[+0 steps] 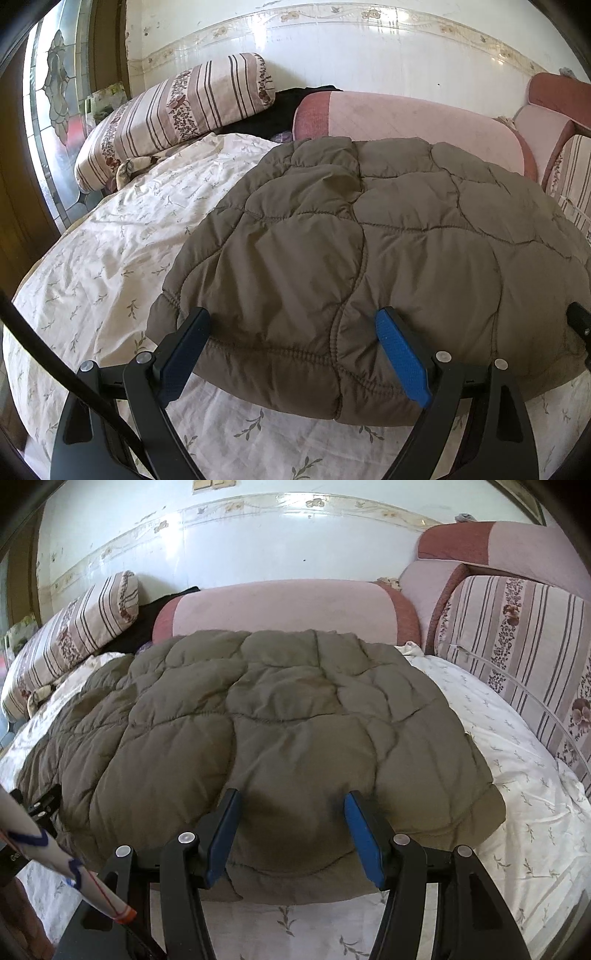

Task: Fold large clothes
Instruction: 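Open both tools and release the folded jacket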

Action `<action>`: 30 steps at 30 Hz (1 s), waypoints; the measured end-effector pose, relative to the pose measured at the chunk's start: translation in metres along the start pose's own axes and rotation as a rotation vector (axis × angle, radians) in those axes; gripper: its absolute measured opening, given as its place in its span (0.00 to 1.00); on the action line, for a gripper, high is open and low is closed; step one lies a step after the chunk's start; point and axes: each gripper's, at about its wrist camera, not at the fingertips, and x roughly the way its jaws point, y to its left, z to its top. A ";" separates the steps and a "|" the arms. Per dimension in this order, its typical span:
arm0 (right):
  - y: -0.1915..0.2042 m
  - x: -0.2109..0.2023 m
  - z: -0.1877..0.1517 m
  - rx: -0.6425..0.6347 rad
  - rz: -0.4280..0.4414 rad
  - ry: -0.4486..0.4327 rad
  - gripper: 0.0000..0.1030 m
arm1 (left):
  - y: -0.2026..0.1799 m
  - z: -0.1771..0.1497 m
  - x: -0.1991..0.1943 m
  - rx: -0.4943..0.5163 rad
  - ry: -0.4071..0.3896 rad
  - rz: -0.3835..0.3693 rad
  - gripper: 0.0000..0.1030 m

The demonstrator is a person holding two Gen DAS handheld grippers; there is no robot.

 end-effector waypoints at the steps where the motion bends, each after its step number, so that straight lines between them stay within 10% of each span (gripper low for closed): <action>1: 0.000 0.001 0.000 -0.001 -0.001 0.002 0.62 | 0.000 0.000 0.000 0.000 0.001 -0.001 0.88; 30: -0.040 -0.018 0.005 0.125 -0.019 -0.034 0.63 | -0.002 0.001 -0.010 0.018 -0.032 -0.025 0.88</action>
